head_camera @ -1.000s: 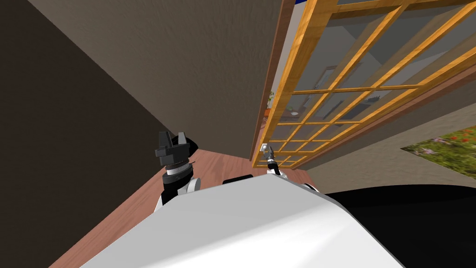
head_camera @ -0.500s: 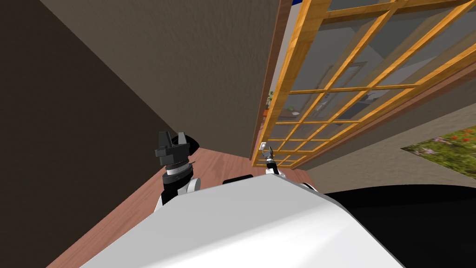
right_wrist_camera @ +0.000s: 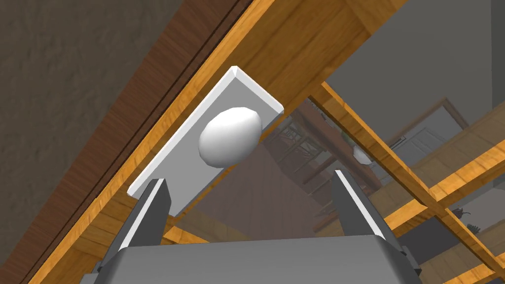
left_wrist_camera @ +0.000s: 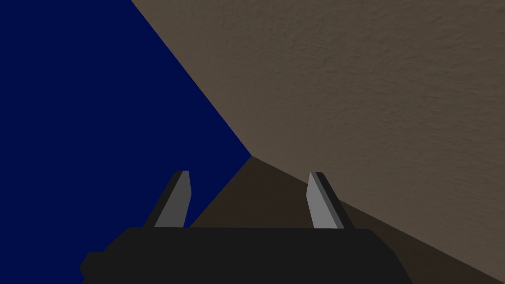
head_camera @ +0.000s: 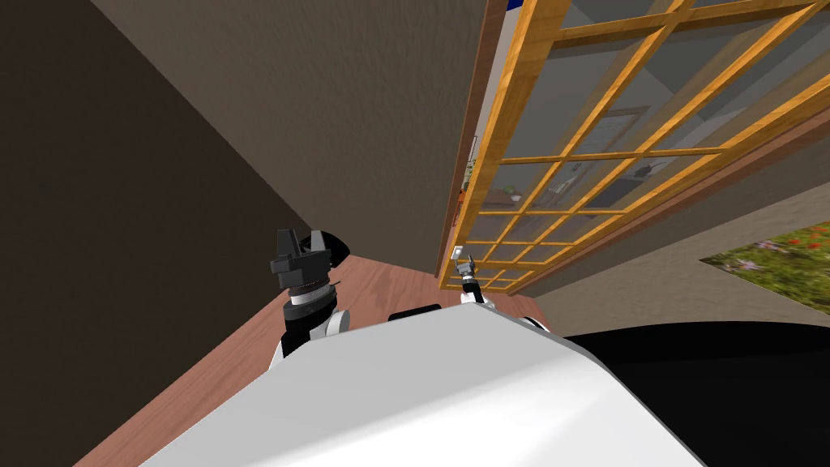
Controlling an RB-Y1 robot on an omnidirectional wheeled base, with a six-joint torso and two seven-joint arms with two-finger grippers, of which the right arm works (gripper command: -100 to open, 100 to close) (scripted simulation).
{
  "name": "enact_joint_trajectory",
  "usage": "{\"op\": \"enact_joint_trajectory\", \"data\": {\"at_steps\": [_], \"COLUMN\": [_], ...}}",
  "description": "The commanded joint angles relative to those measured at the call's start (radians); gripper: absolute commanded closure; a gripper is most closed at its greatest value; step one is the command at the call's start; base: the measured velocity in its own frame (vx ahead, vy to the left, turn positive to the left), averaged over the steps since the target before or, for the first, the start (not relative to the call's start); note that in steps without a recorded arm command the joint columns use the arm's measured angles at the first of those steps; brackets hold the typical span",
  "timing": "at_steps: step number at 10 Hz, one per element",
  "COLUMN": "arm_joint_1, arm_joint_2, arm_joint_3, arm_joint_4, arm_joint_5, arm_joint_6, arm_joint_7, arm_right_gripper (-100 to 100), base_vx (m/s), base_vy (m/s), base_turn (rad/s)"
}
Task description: Pull the door open
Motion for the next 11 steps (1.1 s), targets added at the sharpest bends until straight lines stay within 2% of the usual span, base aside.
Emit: {"op": "enact_joint_trajectory", "data": {"at_steps": [1,3,5,6,11], "arm_joint_1": [-0.001,-0.009,-0.013,-0.013,-0.028], "arm_joint_2": [0.002,0.012,0.017,0.017,0.035], "arm_joint_3": [0.003,0.017,0.024,0.024,0.050], "arm_joint_4": [-0.003,-0.007,-0.009,-0.009,-0.016], "arm_joint_5": [-0.008,-0.040,-0.055,-0.055,-0.114], "arm_joint_6": [0.003,0.011,0.015,0.015,0.029], "arm_joint_7": [-0.029,-0.096,-0.148,-0.154,-0.301], "arm_right_gripper": [-100,-100,-100,-100,-100], "base_vx": [-0.051,-0.069,-0.060,-0.043,-0.074], "base_vy": [-0.018,-0.027,-0.021,-0.016,-0.021], "base_turn": [0.026,0.070,0.032,0.029,0.051]}}
